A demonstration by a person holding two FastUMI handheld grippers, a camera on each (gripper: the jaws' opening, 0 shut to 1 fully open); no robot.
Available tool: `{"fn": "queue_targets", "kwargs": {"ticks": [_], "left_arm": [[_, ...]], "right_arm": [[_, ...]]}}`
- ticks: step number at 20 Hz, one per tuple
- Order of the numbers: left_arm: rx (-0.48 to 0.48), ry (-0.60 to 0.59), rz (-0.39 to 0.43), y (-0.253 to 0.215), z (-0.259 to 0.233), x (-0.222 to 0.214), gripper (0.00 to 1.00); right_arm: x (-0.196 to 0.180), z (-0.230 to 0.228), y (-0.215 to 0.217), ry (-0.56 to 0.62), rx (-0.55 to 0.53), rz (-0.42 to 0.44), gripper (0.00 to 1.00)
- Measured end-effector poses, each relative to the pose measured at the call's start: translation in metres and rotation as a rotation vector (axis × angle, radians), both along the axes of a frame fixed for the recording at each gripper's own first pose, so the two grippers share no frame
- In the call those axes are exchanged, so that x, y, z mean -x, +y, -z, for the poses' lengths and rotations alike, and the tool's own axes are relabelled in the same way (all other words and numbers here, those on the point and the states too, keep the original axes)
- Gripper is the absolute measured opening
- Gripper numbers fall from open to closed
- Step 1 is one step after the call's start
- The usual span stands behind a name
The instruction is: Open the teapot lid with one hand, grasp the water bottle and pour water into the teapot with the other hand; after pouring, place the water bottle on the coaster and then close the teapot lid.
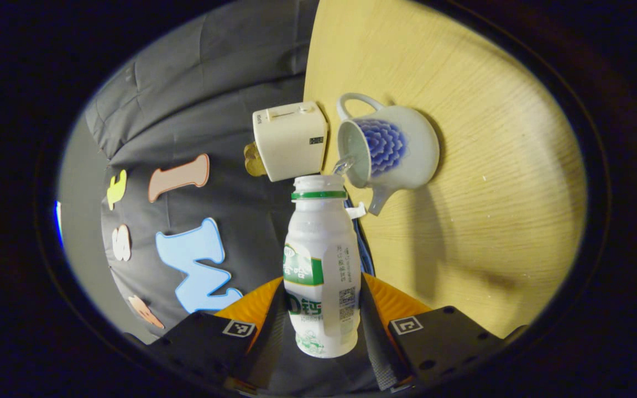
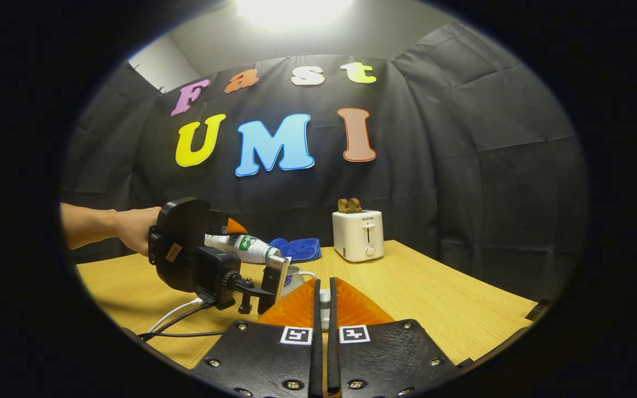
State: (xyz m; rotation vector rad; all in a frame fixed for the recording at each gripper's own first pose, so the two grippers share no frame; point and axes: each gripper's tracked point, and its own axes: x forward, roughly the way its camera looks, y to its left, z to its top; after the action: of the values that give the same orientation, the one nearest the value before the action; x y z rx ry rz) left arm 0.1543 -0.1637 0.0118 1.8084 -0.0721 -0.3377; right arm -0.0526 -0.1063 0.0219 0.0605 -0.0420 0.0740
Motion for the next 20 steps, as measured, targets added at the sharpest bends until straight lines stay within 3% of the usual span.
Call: {"fn": "queue_targets", "kwargs": {"ticks": [4,5,8,10,11,13,15,16,20], "left_arm": [[-0.024,-0.020,0.013,-0.002,-0.006,0.000,0.80],[-0.031,-0.025,0.016,-0.002,-0.008,0.000,0.74],[-0.057,-0.045,0.021,-0.002,-0.016,0.002,0.74],[-0.068,-0.055,0.026,-0.001,-0.018,0.003,0.80],[-0.074,-0.060,0.028,-0.002,-0.019,0.003,0.74],[-0.091,-0.076,0.037,-0.003,-0.023,0.003,0.74],[-0.106,-0.089,0.045,-0.005,-0.025,0.004,0.80],[-0.110,-0.094,0.049,-0.006,-0.026,0.004,0.74],[-0.130,-0.105,0.059,-0.009,-0.028,0.004,0.80]], "right_arm": [[-0.001,0.000,0.002,0.000,0.003,-0.004,0.04],[0.000,-0.001,0.002,-0.001,0.003,-0.005,0.04],[0.001,-0.002,0.003,-0.006,0.009,-0.004,0.04],[0.002,-0.003,0.005,-0.009,0.011,-0.007,0.04],[0.002,-0.004,0.005,-0.010,0.014,-0.008,0.04],[0.003,-0.005,0.007,-0.012,0.019,-0.010,0.04],[0.003,-0.005,0.007,-0.014,0.021,-0.011,0.04],[0.004,-0.005,0.007,-0.015,0.021,-0.011,0.04],[0.005,-0.008,0.007,-0.022,0.027,-0.008,0.04]]}}
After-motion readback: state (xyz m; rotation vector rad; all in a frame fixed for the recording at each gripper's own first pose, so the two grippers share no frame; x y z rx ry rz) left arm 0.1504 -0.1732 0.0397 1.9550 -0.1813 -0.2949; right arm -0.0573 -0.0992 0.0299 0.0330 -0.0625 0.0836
